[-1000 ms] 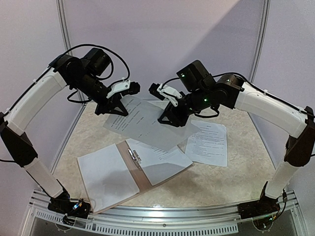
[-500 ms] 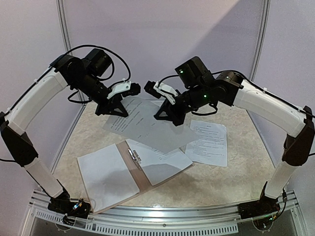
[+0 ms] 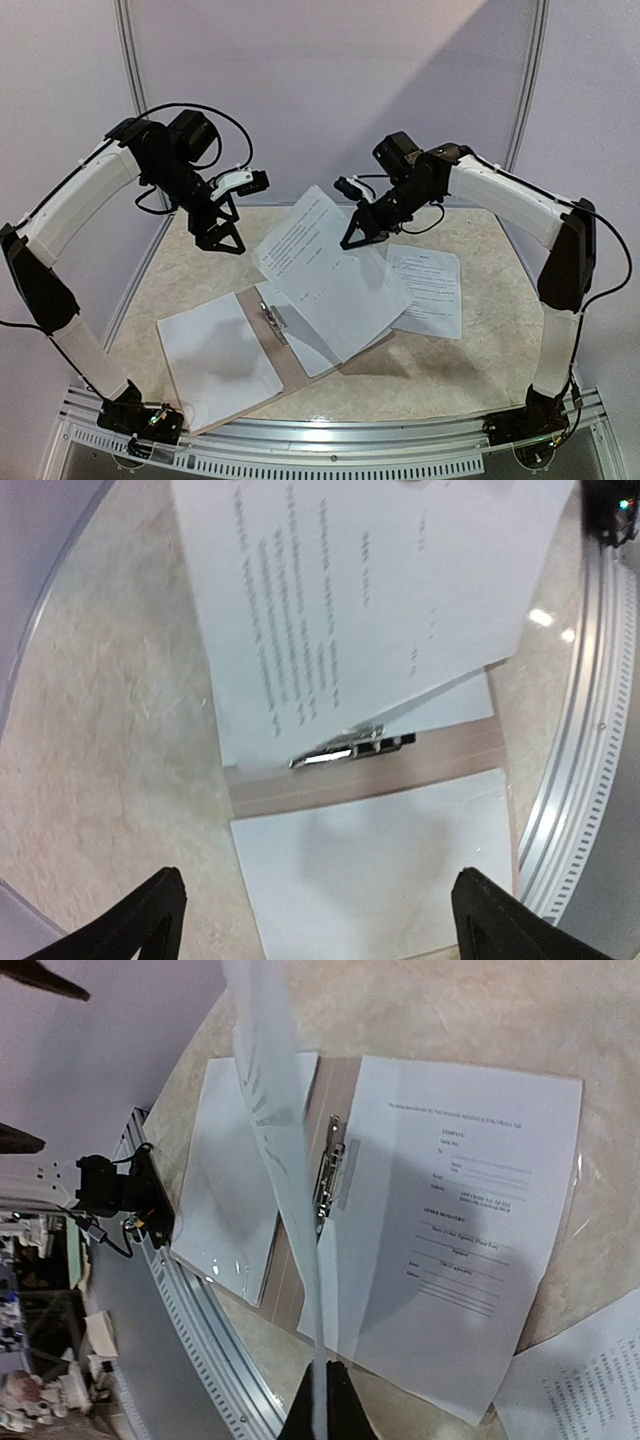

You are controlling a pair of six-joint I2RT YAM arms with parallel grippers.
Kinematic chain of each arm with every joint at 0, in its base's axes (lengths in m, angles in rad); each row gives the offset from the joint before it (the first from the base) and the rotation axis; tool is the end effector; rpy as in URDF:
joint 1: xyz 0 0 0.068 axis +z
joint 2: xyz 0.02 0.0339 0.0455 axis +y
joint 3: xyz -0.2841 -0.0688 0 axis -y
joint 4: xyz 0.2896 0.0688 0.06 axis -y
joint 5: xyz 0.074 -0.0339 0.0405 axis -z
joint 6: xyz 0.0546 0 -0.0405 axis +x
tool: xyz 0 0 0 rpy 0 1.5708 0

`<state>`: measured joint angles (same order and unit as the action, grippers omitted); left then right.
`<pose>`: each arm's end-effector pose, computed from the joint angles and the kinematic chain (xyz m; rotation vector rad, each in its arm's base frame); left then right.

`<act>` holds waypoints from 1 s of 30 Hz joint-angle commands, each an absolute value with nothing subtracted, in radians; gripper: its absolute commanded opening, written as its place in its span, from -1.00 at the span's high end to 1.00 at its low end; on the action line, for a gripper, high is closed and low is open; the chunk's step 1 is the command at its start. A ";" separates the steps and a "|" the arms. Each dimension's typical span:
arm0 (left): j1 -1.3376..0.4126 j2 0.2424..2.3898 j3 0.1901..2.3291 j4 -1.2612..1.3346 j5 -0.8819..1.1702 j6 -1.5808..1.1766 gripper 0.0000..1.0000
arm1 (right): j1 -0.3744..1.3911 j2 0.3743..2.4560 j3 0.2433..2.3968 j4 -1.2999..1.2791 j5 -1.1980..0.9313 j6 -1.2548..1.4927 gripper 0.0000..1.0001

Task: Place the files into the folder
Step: Place the file in the spring clip on the folder.

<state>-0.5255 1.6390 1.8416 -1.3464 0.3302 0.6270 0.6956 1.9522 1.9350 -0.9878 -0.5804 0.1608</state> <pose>0.3051 -0.1974 0.3996 1.5361 2.1868 -0.4150 0.3497 0.3309 0.3312 -0.9306 2.5181 1.0494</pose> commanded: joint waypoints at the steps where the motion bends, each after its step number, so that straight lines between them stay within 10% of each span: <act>1: -0.457 1.689 1.726 -1.462 0.217 0.526 -0.82 | 0.644 2.065 1.898 -0.980 -0.758 0.280 1.00; 12: -0.457 1.696 1.288 -1.197 -0.040 0.505 -0.65 | 0.548 2.238 1.913 -0.792 -0.849 0.370 1.00; 30: -0.461 1.785 1.247 -1.178 -0.042 0.497 -0.60 | 0.579 2.360 1.902 -0.744 -0.884 0.316 1.00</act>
